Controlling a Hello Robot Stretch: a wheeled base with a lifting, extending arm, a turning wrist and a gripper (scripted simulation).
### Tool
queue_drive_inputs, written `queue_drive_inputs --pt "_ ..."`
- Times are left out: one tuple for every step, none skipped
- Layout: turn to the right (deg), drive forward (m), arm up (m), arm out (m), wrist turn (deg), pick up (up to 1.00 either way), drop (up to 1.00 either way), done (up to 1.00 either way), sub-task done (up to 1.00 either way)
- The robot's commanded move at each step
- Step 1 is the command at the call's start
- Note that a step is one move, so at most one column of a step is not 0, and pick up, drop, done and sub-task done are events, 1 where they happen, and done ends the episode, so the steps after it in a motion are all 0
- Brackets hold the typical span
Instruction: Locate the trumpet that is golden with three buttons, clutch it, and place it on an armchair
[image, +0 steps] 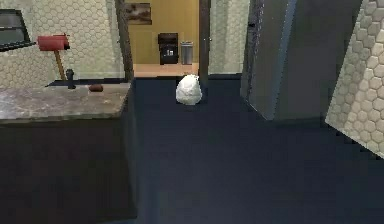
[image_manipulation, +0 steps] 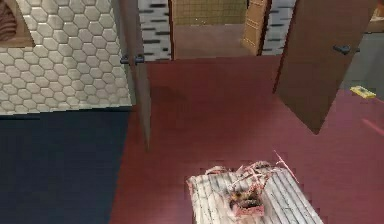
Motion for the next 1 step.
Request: queue_drive_inputs --pt "0.0 0.95 0.0 0.0 0.0 0.0 0.0 0.0 0.0"
